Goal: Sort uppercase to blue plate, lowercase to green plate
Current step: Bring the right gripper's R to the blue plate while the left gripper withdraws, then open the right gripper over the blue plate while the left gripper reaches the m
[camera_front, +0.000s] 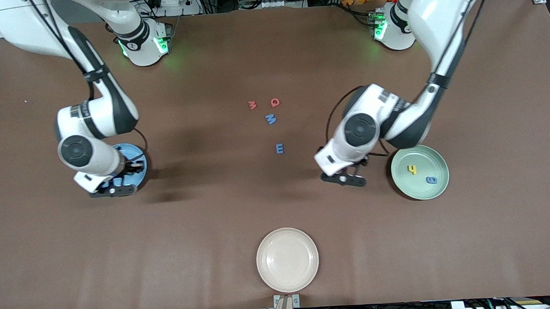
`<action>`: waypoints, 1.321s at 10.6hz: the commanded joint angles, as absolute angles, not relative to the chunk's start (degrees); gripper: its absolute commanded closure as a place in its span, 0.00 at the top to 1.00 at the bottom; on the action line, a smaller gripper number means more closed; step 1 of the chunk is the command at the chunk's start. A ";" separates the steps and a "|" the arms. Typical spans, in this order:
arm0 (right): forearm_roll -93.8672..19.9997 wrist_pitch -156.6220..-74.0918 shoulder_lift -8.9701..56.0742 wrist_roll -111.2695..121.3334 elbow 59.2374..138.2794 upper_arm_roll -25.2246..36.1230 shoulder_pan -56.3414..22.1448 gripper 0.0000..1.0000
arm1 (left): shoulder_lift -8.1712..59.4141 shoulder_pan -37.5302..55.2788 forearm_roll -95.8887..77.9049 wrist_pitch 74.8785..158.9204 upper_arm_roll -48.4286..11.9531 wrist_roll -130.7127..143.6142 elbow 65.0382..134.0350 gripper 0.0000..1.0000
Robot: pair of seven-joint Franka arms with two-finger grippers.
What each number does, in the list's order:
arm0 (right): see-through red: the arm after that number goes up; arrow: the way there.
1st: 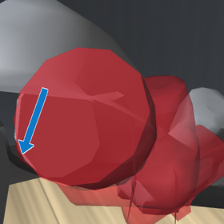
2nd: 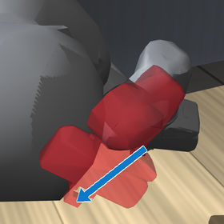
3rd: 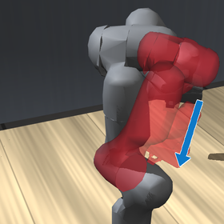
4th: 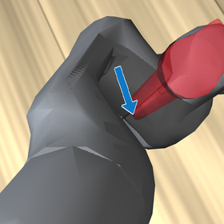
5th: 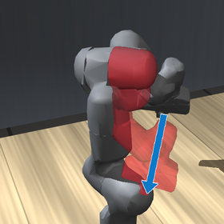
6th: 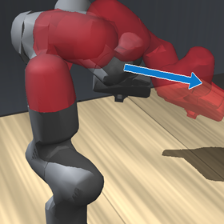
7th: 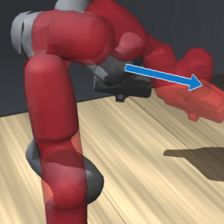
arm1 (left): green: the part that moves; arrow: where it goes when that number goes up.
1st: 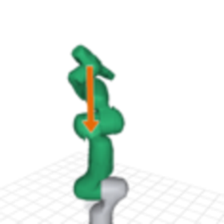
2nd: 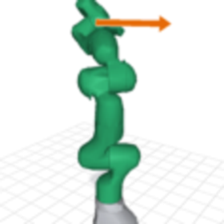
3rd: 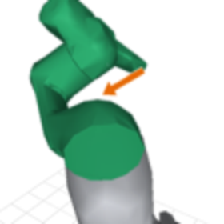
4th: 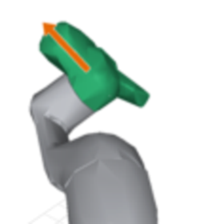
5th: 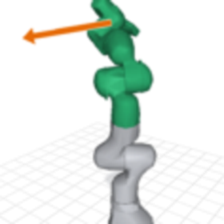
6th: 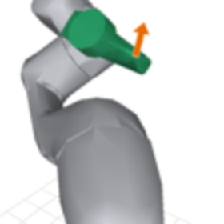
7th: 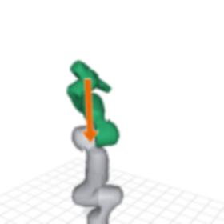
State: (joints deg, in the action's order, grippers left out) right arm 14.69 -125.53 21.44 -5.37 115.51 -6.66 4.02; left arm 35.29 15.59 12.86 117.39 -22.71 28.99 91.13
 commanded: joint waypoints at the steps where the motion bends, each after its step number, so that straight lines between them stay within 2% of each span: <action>1: 13.45 -126.38 20.04 1.48 118.81 -3.09 3.95 0.39 | 37.87 21.59 14.76 120.13 -21.01 33.65 89.38 1.00; 2: 13.45 -127.52 20.21 1.58 120.31 -2.99 4.30 0.41 | 38.75 23.27 14.77 121.63 -21.01 35.58 89.38 1.00; 4: 12.40 -132.08 20.13 1.58 123.65 -2.90 4.39 0.53 | 40.51 27.84 15.55 125.23 -19.70 39.53 89.38 1.00; 5: 11.61 -132.45 20.13 1.50 124.01 -2.99 4.39 0.67 | 41.56 30.38 15.73 126.81 -17.95 40.86 89.38 1.00; 6: 11.25 -132.36 20.04 1.49 124.01 -2.99 4.31 0.72 | 42.27 32.15 15.73 128.31 -16.89 41.48 89.38 1.00; 9: 8.29 -130.18 18.29 -1.56 123.75 -3.42 3.26 0.72 | 43.77 34.44 15.91 130.16 -15.83 42.45 88.95 1.00; 14: 6.33 -129.46 13.37 -24.73 126.02 -3.69 -9.03 0.72 | 46.40 36.82 15.73 130.96 -14.24 46.65 86.32 0.97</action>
State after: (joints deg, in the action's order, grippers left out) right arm 7.59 -129.51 16.93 -18.84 122.95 -3.79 -6.19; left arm 44.43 35.13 14.35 130.54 -15.11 42.96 88.79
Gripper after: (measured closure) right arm 0.278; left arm 0.013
